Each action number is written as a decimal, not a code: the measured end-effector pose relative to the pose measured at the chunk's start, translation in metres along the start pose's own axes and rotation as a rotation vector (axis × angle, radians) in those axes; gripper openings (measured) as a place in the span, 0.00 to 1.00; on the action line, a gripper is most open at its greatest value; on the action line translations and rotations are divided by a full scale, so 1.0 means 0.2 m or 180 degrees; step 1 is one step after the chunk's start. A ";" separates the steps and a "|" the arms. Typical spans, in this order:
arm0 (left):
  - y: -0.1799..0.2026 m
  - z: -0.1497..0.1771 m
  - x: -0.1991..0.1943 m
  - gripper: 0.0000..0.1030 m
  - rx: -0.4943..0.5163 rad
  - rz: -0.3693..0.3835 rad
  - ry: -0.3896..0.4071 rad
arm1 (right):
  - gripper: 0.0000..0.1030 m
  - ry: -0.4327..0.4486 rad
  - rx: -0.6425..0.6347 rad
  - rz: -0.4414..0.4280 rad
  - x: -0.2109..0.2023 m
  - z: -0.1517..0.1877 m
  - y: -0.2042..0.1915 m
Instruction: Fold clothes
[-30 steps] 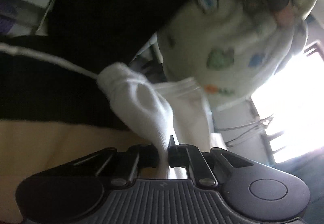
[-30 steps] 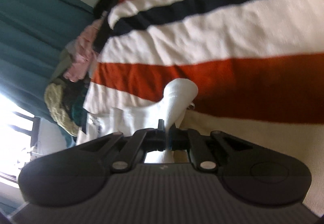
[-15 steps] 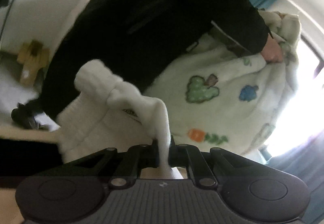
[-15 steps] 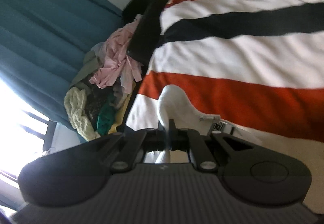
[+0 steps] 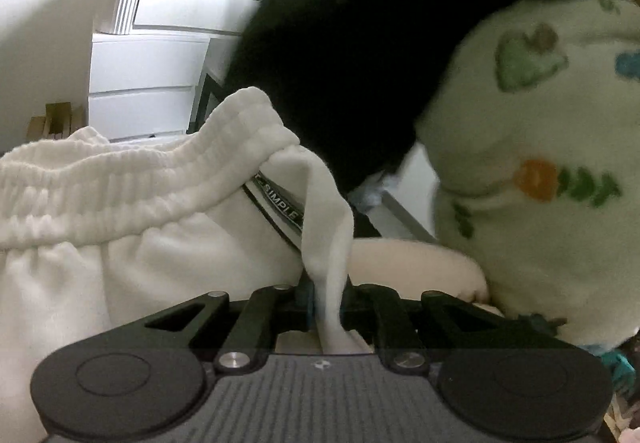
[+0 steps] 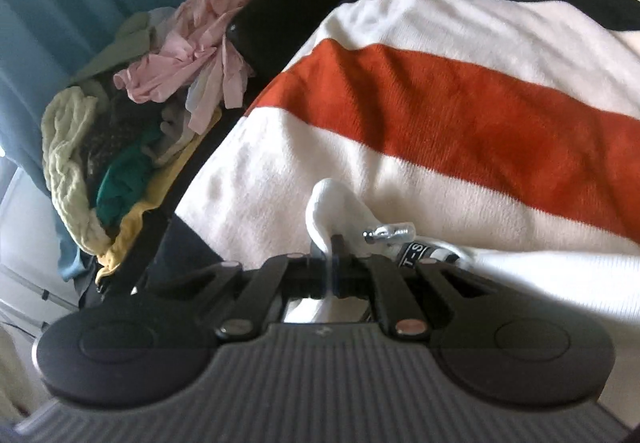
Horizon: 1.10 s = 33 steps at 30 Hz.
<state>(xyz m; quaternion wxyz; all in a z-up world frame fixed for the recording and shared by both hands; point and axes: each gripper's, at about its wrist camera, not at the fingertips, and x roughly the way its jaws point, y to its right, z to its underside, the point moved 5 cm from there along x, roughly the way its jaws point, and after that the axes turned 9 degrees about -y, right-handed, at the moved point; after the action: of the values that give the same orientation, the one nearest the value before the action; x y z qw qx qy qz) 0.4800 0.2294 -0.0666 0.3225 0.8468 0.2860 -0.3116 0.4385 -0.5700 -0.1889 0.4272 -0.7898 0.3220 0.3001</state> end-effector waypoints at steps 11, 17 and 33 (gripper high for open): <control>-0.25 0.15 -0.37 0.66 -0.0427 0.0588 -0.0410 | 0.51 -0.0314 0.0270 -0.0522 -0.31 0.04 0.13; -0.72 0.27 -0.67 0.75 -0.0795 0.1016 -0.0585 | 0.81 -0.0410 0.0579 -0.0842 -0.68 0.13 0.38; -1.09 0.38 -0.47 0.71 -0.1287 0.1467 -0.0875 | 0.70 -0.0974 0.1046 -0.1519 -0.60 0.38 0.68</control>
<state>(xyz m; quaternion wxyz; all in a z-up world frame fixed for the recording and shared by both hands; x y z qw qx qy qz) 0.2454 0.2846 -0.1252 0.5815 0.7581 0.0969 -0.2788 0.2464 -0.5310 -0.1994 0.6506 -0.7092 0.1041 0.2508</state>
